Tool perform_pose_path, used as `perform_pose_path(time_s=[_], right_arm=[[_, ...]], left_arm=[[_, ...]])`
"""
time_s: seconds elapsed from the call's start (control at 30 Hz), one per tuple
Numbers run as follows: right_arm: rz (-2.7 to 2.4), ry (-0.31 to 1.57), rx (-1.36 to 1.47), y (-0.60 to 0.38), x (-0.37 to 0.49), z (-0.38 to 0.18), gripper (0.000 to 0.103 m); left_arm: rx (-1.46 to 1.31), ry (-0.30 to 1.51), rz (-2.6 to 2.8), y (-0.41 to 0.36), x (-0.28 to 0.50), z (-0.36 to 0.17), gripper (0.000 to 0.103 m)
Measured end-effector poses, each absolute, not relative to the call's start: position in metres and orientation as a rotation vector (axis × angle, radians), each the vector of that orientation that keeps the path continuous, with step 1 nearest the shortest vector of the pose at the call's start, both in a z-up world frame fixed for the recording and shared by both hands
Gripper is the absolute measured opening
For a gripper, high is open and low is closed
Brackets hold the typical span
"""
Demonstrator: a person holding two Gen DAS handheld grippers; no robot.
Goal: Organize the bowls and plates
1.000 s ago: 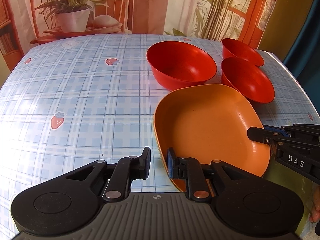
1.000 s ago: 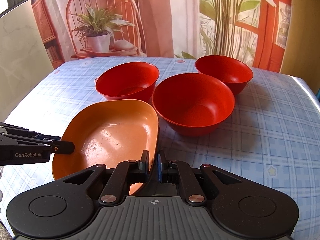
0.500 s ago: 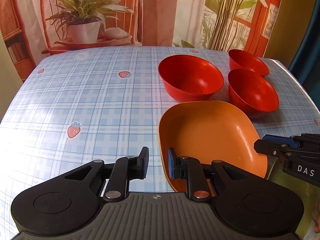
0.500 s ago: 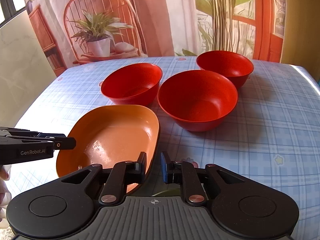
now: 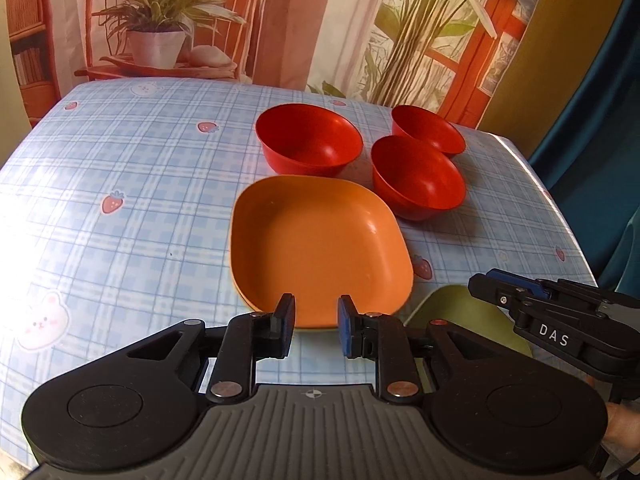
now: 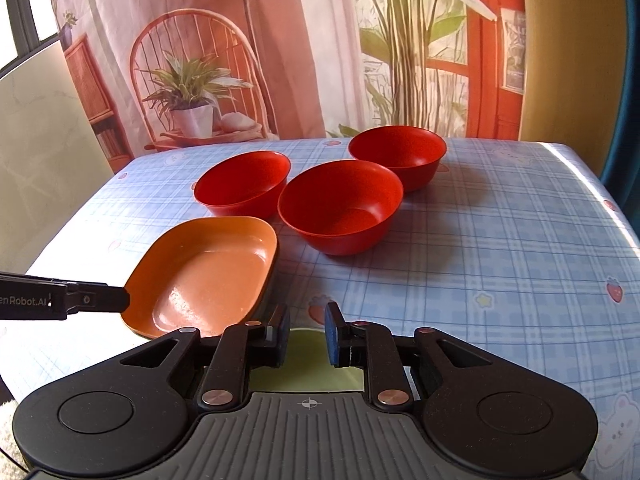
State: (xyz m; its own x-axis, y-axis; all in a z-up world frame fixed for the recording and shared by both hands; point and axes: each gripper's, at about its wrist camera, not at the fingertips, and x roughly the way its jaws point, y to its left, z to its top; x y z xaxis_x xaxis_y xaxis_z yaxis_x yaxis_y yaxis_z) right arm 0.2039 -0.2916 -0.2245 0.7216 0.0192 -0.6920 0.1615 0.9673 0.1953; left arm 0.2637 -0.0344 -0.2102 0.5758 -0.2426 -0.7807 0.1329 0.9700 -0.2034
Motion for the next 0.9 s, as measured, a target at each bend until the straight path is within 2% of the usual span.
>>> perform_pose_path(time_s=[0.5,0.9], right_arm=[[-0.131,0.802,0.27,-0.319,0.176,-0.25,0.018],[-0.121,0.803,0.291,-0.319,0.173,-0.255,0.019]], left_arm=[[-0.192,1.118,-0.33,-0.067,0.235,-0.257,0.024],[-0.221,1.134,-0.353,-0.072,0.232,-0.271,0.023]])
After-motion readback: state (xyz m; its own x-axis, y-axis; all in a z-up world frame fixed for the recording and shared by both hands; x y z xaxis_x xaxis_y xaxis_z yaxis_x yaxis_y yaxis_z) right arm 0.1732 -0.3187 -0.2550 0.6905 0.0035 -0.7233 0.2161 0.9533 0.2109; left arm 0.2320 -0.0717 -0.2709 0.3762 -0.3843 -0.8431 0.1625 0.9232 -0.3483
